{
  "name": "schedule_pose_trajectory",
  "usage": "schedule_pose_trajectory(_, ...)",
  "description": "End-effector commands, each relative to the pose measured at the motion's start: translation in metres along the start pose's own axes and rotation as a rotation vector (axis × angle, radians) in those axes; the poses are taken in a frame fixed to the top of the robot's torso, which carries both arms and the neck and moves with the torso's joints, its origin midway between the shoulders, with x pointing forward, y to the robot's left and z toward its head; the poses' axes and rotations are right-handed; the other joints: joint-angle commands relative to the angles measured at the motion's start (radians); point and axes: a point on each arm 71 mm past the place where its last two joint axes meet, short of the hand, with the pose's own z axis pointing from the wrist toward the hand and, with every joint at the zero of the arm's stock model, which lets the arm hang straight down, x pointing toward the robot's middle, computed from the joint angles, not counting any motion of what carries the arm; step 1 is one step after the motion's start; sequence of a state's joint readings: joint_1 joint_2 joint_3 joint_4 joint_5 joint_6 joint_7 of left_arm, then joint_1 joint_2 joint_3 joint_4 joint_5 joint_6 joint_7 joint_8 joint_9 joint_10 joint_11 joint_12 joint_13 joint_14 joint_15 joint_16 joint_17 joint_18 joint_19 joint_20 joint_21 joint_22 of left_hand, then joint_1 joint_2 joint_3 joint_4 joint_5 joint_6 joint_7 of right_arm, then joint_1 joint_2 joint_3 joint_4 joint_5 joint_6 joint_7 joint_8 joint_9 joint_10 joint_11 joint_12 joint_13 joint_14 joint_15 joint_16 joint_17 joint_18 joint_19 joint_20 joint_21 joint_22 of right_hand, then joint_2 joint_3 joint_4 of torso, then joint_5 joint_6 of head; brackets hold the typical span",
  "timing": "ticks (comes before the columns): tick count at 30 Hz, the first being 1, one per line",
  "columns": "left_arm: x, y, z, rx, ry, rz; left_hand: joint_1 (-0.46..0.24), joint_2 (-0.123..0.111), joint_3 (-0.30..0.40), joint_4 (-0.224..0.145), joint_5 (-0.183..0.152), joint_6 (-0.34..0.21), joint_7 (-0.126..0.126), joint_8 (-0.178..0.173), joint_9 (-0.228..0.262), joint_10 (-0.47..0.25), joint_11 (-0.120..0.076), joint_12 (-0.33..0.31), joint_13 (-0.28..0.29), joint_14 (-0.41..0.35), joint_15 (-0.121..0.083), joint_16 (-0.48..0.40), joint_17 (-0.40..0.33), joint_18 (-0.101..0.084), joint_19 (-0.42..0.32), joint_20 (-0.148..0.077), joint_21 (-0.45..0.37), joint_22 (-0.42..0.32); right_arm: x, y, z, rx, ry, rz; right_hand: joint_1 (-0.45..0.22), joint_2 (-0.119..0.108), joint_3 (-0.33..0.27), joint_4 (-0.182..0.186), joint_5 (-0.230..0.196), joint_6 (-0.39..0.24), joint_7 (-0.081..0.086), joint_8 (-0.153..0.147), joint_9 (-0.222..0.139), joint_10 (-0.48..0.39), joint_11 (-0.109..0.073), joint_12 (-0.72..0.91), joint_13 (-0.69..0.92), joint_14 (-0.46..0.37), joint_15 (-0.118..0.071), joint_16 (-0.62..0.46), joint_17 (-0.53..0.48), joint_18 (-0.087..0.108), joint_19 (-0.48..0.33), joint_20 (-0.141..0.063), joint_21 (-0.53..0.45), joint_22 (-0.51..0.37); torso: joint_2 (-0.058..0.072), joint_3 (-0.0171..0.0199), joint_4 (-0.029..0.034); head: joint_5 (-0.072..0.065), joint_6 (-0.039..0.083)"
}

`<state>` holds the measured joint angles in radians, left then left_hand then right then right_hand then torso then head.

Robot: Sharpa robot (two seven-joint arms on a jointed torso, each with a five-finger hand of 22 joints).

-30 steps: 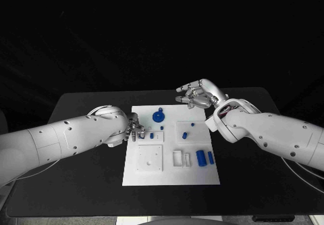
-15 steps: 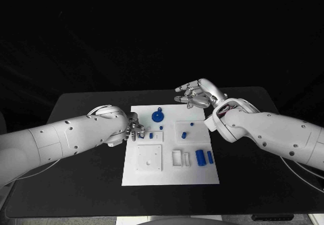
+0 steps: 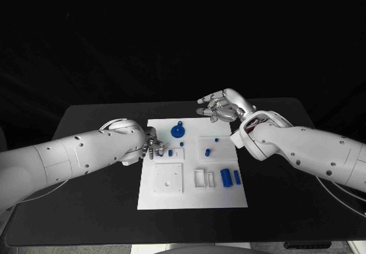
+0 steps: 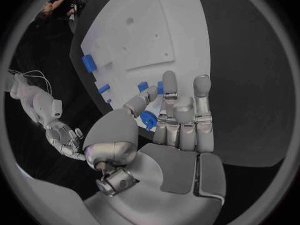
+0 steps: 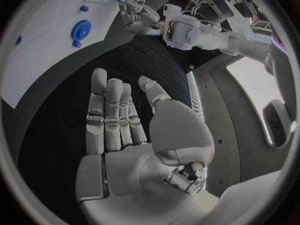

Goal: Assemble the parts on the task board

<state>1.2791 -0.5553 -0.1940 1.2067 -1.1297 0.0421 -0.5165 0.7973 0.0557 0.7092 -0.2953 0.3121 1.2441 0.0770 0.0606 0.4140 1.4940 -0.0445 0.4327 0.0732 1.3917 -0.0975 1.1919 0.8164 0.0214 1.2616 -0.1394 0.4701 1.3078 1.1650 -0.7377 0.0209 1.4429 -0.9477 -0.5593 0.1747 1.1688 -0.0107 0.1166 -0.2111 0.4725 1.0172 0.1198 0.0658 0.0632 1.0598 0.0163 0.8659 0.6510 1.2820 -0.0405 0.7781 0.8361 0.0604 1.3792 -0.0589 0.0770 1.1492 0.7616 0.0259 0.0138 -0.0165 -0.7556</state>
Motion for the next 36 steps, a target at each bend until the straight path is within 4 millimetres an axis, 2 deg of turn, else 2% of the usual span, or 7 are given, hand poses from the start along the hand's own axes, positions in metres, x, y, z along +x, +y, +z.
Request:
schedule_pose_trajectory(1,0.003,-0.003,0.001,0.012,0.03,0.013,0.009,0.014,0.004,0.008,0.001,0.182,-0.104,0.006,-0.001,0.023,-0.036,0.004,0.0,0.029,-0.024,-0.003,0.004,-0.007,0.004,-0.003,0.006,0.018,0.002,0.001,0.0,-0.006,0.015,0.004,-0.007,-0.002,0.008,-0.001,0.006,0.008,0.0,-0.004,-0.001,-0.006,0.0,0.002,-0.001,-0.005,0.0,0.005,-0.001,0.019,-0.002,0.0,0.003,0.001,0.0,0.0,0.0001,0.0,-0.001)
schedule_pose_trajectory(11,0.007,-0.003,0.003,-0.007,0.077,0.043,0.019,0.009,0.002,0.008,0.016,0.183,-0.104,0.006,-0.001,0.023,-0.036,0.005,0.001,0.029,-0.023,-0.001,0.012,-0.007,0.002,-0.002,0.007,0.019,0.002,0.002,0.0,-0.007,0.017,0.004,-0.008,-0.003,0.012,-0.002,0.008,0.008,0.0,-0.004,-0.001,-0.006,0.0,0.002,-0.001,-0.005,-0.001,0.006,0.0,0.019,-0.002,0.0,0.003,0.003,0.0,0.0002,-0.0001,-0.001,-0.004)
schedule_pose_trajectory(23,0.008,0.002,0.004,-0.032,0.106,0.051,0.004,0.024,-0.006,0.01,0.001,0.193,-0.108,0.007,0.006,0.023,-0.038,0.025,0.004,0.035,-0.023,0.015,0.042,-0.01,0.002,-0.002,0.009,0.018,0.002,0.002,0.0,-0.007,0.018,0.004,-0.008,-0.005,0.022,-0.006,0.02,0.009,0.0,-0.004,-0.001,-0.006,0.0,0.001,-0.001,-0.005,-0.001,0.006,0.0,0.019,-0.003,0.0,0.003,0.006,0.0,0.0014,0.0002,-0.004,-0.006)
schedule_pose_trajectory(30,0.007,0.007,0.004,-0.042,0.1,0.04,-0.003,0.03,-0.008,0.011,-0.005,0.197,-0.11,0.007,0.009,0.023,-0.039,0.033,0.004,0.037,-0.023,0.02,0.053,-0.01,0.002,-0.002,0.008,0.018,0.002,0.002,0.0,-0.007,0.018,0.004,-0.008,-0.007,0.033,-0.012,0.028,0.01,0.0,-0.004,-0.001,-0.007,-0.001,0.0,-0.002,-0.006,-0.001,0.006,0.0,0.019,-0.004,-0.001,0.003,0.01,0.0,-0.0003,0.0006,-0.005,-0.008)
schedule_pose_trajectory(36,0.007,0.007,0.005,-0.041,0.095,0.033,-0.006,0.036,-0.007,0.011,-0.009,0.199,-0.111,0.007,0.014,0.023,-0.039,0.041,0.005,0.038,-0.023,0.022,0.063,-0.011,0.002,-0.002,0.008,0.018,0.003,0.002,0.0,-0.009,0.02,0.002,-0.006,-0.013,0.061,-0.042,0.039,0.013,0.001,-0.004,-0.001,-0.005,-0.001,-0.005,-0.005,-0.006,-0.002,0.006,0.0,0.021,-0.007,-0.002,0.007,0.025,0.0,-0.0007,0.0009,-0.007,-0.011)
